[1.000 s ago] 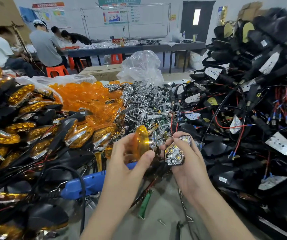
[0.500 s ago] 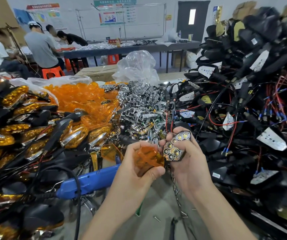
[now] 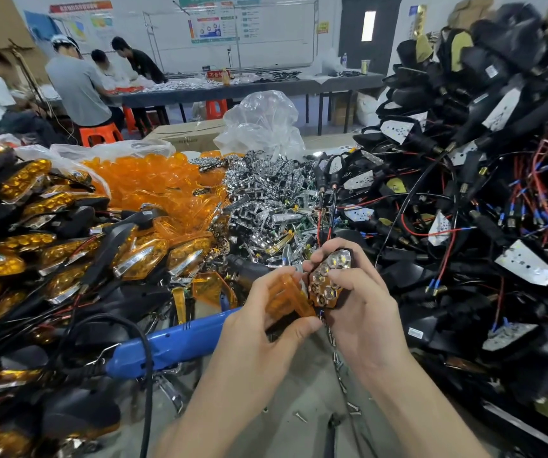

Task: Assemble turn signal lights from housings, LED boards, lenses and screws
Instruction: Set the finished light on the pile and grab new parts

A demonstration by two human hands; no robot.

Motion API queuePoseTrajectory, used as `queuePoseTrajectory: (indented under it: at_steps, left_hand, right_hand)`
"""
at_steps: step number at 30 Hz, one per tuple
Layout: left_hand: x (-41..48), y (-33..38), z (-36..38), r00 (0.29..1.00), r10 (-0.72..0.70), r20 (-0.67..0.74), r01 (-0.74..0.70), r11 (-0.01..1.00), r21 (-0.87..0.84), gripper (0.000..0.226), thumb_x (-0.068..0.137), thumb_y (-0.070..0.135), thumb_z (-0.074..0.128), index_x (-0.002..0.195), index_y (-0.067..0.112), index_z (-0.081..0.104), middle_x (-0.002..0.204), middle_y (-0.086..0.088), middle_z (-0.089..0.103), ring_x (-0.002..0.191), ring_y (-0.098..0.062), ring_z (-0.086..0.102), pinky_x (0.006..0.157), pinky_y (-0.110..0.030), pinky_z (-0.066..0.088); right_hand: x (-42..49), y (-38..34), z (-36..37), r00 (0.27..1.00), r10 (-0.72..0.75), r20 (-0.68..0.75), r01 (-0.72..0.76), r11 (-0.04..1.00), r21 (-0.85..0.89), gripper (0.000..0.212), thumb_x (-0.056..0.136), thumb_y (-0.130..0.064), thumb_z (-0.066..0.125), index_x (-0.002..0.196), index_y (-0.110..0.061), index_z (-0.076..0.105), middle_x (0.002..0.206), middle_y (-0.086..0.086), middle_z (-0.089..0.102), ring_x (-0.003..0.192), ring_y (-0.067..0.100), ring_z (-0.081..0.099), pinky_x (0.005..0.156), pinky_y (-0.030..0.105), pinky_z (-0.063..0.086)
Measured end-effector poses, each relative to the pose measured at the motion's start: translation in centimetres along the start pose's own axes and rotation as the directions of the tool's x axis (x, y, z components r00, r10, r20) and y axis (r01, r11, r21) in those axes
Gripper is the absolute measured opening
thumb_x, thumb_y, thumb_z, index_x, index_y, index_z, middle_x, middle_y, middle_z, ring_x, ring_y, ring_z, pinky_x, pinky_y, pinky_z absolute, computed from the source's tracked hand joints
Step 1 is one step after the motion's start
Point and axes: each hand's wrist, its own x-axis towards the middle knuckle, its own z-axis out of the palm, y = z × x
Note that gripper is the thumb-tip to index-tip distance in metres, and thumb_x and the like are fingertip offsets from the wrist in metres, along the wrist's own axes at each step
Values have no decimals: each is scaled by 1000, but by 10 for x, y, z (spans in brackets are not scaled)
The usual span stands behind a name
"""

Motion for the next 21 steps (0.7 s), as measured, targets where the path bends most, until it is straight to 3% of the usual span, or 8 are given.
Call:
queuePoseTrajectory:
  at_steps: [11, 14, 18, 21]
  left_hand:
    - [-2, -5, 0, 997, 81, 8, -81, 987, 140, 58, 83, 55, 65, 133, 65, 37, 117, 37, 63, 109, 12, 61, 88, -8, 48]
    - [-2, -6, 1, 998, 70, -2, -69, 988, 140, 59, 82, 58, 63, 133, 69, 34, 119, 36, 63, 110, 12, 61, 89, -7, 46]
    - [-1, -9, 7, 998, 67, 11, -68, 982, 179, 64, 85, 58, 59, 142, 61, 30, 123, 22, 66, 111, 5, 63, 96, -28, 53]
    - [-1, -11, 10, 998, 65, 2, -64, 978, 198, 64, 90, 48, 62, 146, 53, 31, 127, 19, 63, 114, 2, 62, 97, -34, 53]
  right_hand:
    - [-4, 2, 1, 999, -17, 43, 22, 994, -109, 30, 78, -4, 56, 97, -18, 74, 92, 6, 66, 89, 22, 62, 73, 30, 56]
    - [-4, 3, 1, 999, -11, 32, 15, 989, -148, 31, 77, -6, 57, 97, -20, 75, 96, 5, 68, 92, 22, 63, 80, 36, 54]
    - [-4, 4, 2, 999, -28, 25, 32, 979, -199, 23, 83, -16, 60, 100, -19, 75, 108, 7, 71, 100, 23, 63, 89, 42, 50]
    - [-4, 5, 3, 999, -44, 23, 48, 968, -244, 27, 85, -34, 65, 102, -16, 75, 112, 8, 71, 104, 24, 62, 92, 47, 48]
